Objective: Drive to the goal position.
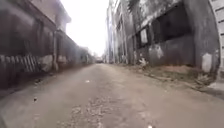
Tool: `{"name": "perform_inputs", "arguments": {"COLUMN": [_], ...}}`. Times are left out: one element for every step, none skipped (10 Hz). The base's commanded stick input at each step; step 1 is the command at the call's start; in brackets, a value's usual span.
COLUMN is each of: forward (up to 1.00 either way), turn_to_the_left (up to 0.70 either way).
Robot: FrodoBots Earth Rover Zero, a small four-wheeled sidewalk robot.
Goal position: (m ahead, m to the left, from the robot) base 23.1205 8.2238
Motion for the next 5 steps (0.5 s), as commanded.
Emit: {"name": "perform_inputs", "arguments": {"forward": [1.00, 1.00, 1.00, 1.00, 1.00], "turn_to_the_left": [0.00, 0.00, 0.00, 0.00, 0.00]}}
